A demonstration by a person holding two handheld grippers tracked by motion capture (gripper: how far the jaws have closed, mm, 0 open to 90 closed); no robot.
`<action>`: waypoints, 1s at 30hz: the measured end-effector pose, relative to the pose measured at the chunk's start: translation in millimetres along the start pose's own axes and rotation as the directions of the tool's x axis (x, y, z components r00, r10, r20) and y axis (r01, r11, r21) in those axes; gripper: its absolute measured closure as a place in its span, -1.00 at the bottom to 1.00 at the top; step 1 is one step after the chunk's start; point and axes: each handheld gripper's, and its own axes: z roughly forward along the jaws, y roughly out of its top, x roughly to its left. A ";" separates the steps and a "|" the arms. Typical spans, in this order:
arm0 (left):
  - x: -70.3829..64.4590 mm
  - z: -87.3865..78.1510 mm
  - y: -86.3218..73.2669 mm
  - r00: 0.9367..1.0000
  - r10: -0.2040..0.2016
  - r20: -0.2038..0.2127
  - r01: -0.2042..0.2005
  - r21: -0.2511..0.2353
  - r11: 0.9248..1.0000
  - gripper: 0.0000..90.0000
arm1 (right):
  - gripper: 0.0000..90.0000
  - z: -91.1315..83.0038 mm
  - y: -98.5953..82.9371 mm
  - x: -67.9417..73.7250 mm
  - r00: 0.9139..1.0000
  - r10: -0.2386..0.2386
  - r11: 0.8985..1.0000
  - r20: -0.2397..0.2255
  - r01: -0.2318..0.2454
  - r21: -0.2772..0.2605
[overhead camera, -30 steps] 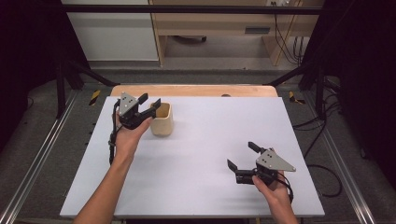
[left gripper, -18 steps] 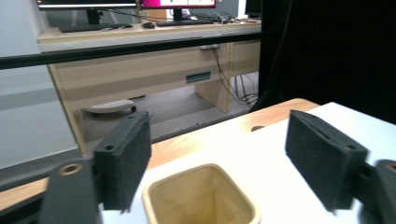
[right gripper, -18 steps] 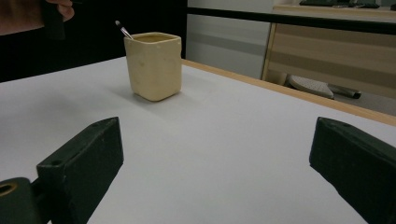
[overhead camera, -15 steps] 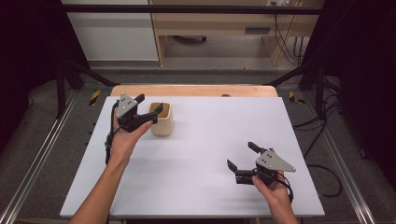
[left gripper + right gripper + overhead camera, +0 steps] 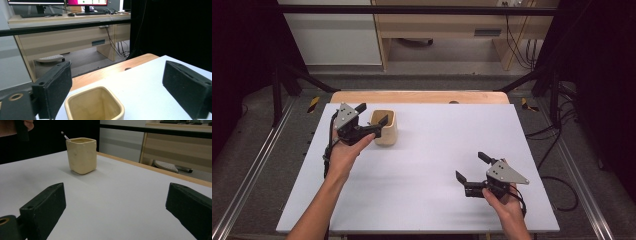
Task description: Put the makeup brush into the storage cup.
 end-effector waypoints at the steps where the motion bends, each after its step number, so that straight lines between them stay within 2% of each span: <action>1: -0.2 -0.8 -0.2 1.000 -0.002 0.002 0.002 0.000 1.000 -0.82 | -0.93 0.0 0.0 -0.1 1.000 -0.001 1.000 0.000 0.001 0.002; 11: -1.2 -7.6 -3.6 1.000 -0.003 0.021 0.003 -0.011 1.000 -0.85 | -0.93 -0.1 -0.2 -0.1 1.000 -0.005 1.000 0.002 0.005 0.000; 23: -4.4 -17.5 -8.6 0.999 0.025 0.038 -0.025 -0.011 1.000 -0.86 | -0.93 -0.1 -0.3 0.4 1.000 -0.003 1.000 0.001 0.003 0.002; 30: -8.4 -22.6 -10.1 0.998 0.029 0.052 -0.028 -0.019 0.999 -0.86 | -0.93 0.0 -0.4 0.4 1.000 -0.006 1.000 0.002 0.006 0.000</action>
